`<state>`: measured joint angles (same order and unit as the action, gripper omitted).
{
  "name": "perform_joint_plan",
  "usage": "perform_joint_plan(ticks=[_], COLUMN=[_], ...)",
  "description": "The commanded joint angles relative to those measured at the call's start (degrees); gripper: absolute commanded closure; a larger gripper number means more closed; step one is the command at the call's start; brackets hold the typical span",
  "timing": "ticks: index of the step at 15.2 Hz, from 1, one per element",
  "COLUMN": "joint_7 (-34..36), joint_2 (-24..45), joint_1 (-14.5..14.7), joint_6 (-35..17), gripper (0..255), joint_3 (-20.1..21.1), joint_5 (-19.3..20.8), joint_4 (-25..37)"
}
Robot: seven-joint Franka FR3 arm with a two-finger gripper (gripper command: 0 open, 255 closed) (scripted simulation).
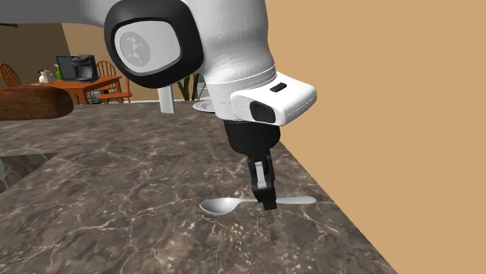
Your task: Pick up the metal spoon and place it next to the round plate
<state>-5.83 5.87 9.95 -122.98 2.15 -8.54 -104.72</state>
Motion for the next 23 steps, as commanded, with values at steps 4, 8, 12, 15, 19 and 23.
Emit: perform_joint_plan(ticks=[4, 8, 12, 15, 19, 23], joint_7=[0.31, 0.72, 1.13, 1.43, 1.74, 6.06], joint_2=[-0.36, -0.68, -0.81, -0.76, -0.59, -5.95], joint_1=[-0.02, -0.06, -0.09, -0.11, -0.13, 2.21], joint_6=[2.19, 5.16, 8.17, 10.47, 12.95, 10.97], gripper=[255, 255, 255, 255, 255, 255], joint_3=[-0.03, -0.07, -0.11, -0.13, -0.16, 1.82], joint_5=[0.17, 0.38, 0.56, 0.69, 0.82, 1.56], joint_4=[1.85, 4.52, 7.43, 9.79, 12.45, 5.66])
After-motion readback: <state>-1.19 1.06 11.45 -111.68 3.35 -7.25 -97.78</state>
